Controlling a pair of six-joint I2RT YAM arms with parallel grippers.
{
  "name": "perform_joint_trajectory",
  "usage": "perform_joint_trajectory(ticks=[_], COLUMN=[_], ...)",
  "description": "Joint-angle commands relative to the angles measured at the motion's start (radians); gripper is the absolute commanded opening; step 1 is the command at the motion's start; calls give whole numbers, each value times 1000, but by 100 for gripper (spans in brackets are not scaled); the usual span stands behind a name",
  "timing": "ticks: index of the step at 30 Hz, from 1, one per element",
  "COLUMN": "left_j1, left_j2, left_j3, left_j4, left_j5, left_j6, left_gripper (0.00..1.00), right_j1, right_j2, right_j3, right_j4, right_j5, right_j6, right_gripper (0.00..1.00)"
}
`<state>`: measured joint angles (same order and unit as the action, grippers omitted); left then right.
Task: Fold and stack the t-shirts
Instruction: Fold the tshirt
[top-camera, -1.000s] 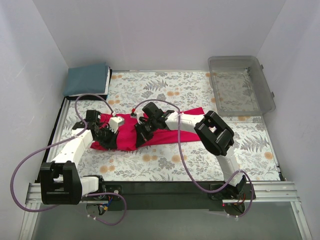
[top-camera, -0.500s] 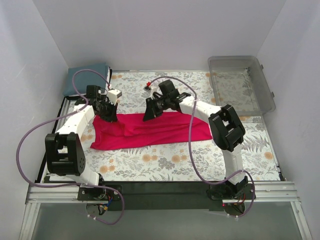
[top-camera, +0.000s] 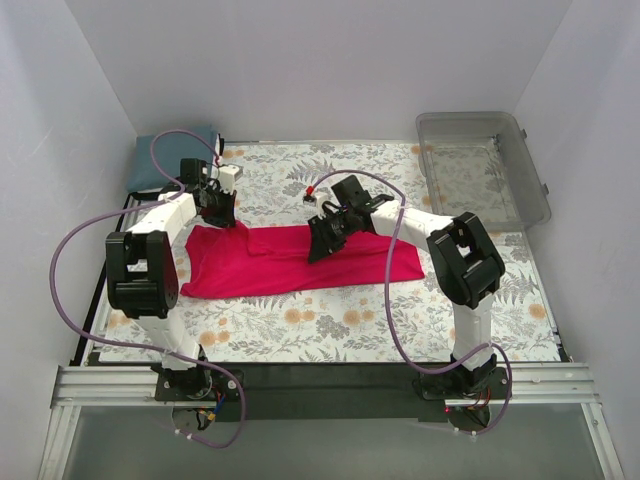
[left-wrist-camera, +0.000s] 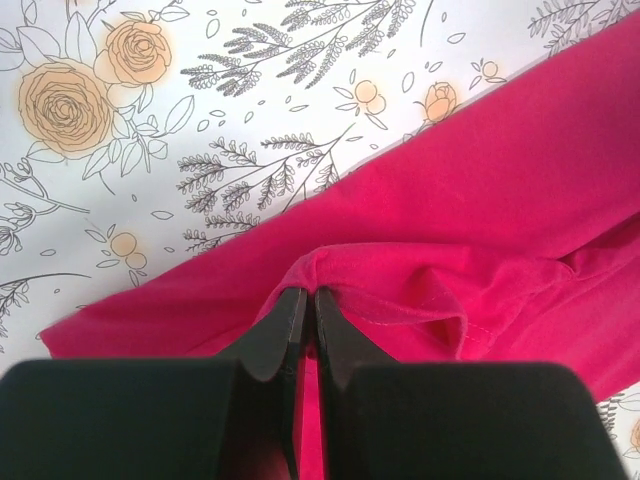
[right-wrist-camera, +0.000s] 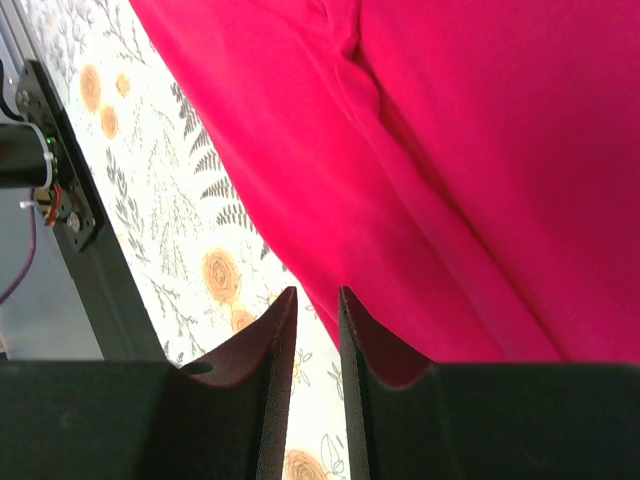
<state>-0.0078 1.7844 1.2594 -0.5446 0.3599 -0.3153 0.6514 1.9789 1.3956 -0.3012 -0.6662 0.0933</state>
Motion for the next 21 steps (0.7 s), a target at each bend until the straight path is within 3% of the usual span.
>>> perform_joint_trajectory(ticks=[1, 7, 12, 17, 20, 21], left_j1=[6, 6, 6, 6, 6, 6], left_j2=[-74, -222, -313, -306, -298, -302], left_j3=[8, -98, -254, -367, -380, -374], left_j4=[-8, -110, -156, -153, -179, -192], left_j5=[39, 86, 21, -59, -33, -26], left_j6=[2, 59, 137, 179, 208, 205], left_gripper=[0, 0, 0, 0, 12, 22], right_j1=[-1, -1, -1, -1, -13, -21], right_j2=[-40, -32, -38, -34, -32, -38], right_j3=[-3, 14, 16, 34, 66, 77], right_j4=[-32, -53, -61, -84, -128, -144], right_j5=[-24, -41, -35, -33, -38, -41], right_j6=[-55, -70, -76, -90, -131, -145], right_gripper=[30, 30, 33, 35, 37, 38])
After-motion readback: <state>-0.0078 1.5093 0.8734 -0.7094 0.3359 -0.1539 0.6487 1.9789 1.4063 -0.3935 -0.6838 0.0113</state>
